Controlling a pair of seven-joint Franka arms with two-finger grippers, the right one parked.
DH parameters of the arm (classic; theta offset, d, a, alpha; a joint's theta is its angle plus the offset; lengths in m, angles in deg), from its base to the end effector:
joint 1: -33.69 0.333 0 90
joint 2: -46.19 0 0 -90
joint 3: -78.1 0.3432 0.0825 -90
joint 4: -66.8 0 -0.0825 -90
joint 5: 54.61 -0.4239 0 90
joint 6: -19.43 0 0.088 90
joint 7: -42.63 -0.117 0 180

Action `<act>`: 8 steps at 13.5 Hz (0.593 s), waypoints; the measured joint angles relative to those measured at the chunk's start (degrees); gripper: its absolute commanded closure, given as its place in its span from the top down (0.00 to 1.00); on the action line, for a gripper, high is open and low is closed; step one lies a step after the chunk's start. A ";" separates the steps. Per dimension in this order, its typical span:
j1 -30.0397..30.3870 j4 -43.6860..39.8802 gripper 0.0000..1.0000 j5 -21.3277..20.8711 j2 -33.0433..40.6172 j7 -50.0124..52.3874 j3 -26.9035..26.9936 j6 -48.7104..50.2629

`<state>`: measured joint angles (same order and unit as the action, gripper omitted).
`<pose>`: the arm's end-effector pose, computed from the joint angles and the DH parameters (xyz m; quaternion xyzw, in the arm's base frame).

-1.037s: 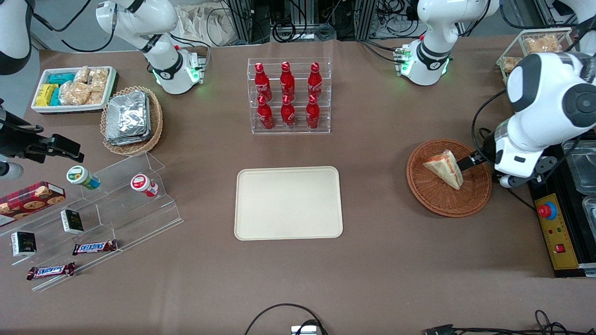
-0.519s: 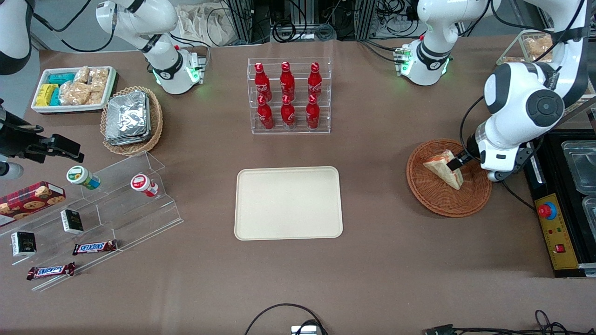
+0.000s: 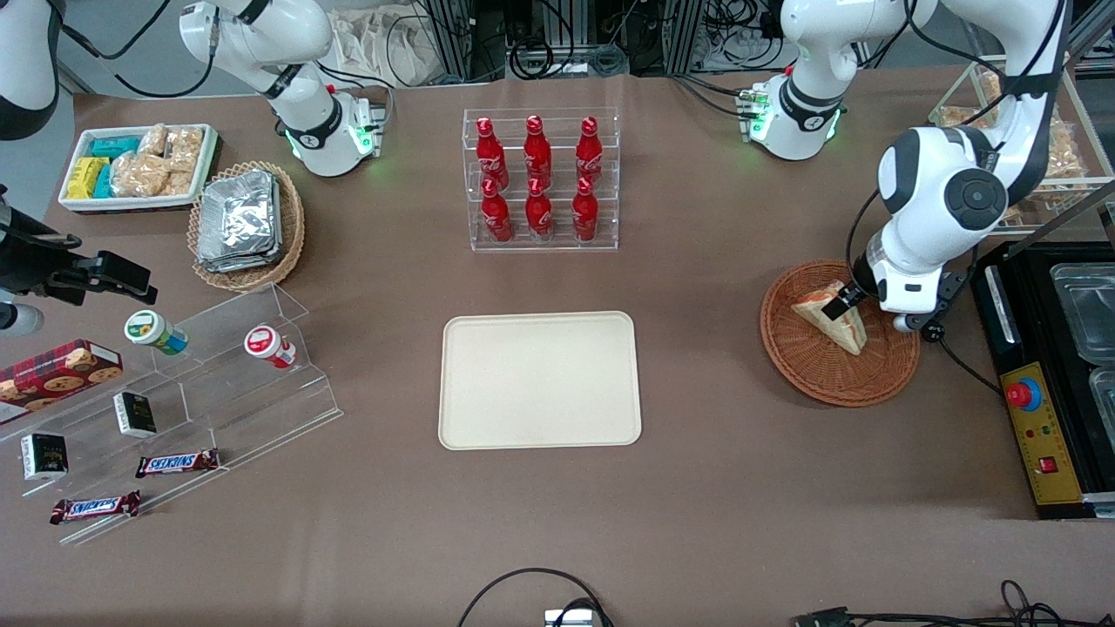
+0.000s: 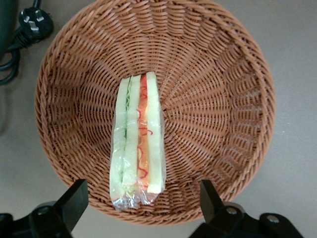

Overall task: Place sandwich from basket to tray
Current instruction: 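Lower the open left gripper and close it on the sandwich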

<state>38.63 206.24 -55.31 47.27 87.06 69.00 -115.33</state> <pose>0.4985 -0.0359 0.2933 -0.9399 -0.3399 0.0264 0.0182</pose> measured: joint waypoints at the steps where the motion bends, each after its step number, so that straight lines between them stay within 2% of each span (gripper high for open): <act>1: 0.04 1.15 1.00 0.00 0.00 0.01 0.10 -1.39; 8: 0.10 4.07 1.00 0.01 -0.89 0.14 0.32 -6.41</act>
<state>38.73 210.31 -55.31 46.38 87.21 69.32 -121.74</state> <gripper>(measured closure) 0.000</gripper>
